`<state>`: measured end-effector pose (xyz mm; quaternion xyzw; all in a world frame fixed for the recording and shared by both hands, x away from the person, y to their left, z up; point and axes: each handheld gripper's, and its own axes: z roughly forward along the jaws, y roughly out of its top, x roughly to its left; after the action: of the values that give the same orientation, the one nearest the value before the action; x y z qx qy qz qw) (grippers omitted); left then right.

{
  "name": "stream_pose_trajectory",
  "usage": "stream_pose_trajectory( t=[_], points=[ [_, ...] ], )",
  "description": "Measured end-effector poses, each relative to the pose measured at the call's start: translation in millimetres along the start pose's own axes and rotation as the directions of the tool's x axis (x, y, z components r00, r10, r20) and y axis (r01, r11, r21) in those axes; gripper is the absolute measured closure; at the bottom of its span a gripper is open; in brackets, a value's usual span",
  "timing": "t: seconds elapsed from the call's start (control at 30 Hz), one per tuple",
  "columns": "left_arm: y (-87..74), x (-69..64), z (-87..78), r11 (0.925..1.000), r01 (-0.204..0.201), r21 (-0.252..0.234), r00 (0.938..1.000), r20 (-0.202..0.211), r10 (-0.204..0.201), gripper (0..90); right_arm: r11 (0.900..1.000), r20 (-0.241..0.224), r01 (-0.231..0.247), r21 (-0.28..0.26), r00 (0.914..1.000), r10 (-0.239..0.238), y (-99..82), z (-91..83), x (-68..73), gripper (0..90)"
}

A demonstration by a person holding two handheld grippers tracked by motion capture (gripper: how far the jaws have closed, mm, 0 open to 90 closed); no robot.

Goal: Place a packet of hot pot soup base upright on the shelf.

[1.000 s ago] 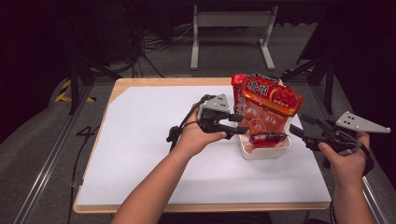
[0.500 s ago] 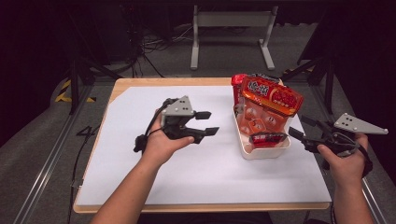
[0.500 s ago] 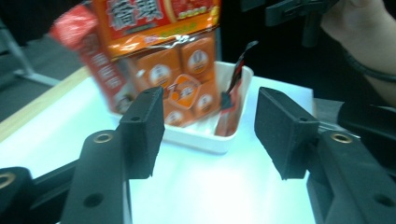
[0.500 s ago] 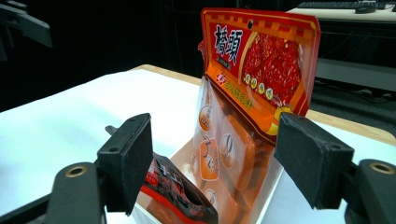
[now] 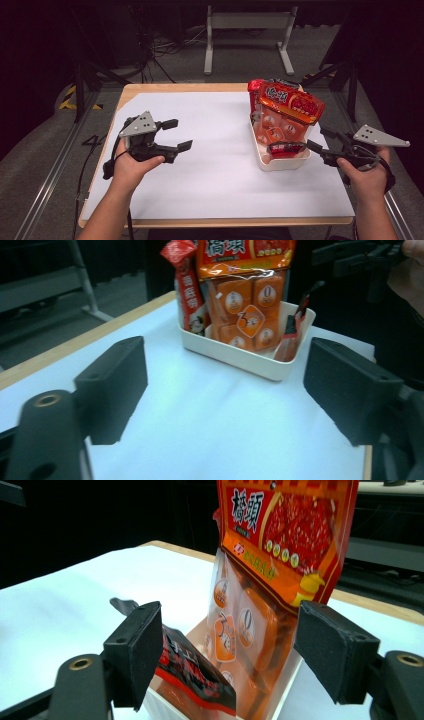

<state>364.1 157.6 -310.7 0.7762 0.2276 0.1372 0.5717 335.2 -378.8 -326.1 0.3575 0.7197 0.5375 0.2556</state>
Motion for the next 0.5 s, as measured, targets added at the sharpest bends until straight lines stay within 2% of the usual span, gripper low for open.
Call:
stream_pose_trajectory(
  t=[0.1,0.2,0.27,0.4,0.5],
  points=[
    [-7.4,2.2,-4.8,1.0,-0.002,0.006,0.9999,-0.012,0.002,14.3,1.0,-0.002,-0.003,0.007,1.0,0.003,-3.9,1.8,-0.6,27.9],
    [-23.2,7.1,-10.5,0.9995,0.016,0.026,0.9993,-0.034,-0.015,11.0,0.9999,-0.005,-0.004,0.015,1.0,0.004,-8.6,3.3,0.5,27.9],
    [-27.5,8.8,-11.9,0.9994,0.021,0.027,0.9989,-0.043,-0.02,10.4,1.0,-0.007,0.001,0.01,1.0,-0.001,-10.4,3.7,1.0,27.9],
    [-46.2,15.7,-15.9,0.9981,0.048,0.038,0.9954,-0.084,-0.045,9.0,1.0,-0.011,-0.003,0.009,0.9999,0.004,-16.4,3.8,2.2,27.9],
    [-62.3,20.0,-18.7,0.9973,0.064,0.035,0.9903,-0.125,-0.059,8.6,0.9997,-0.018,-0.009,0.021,0.9998,0.01,-23.3,5.1,2.3,27.9]
  ],
)
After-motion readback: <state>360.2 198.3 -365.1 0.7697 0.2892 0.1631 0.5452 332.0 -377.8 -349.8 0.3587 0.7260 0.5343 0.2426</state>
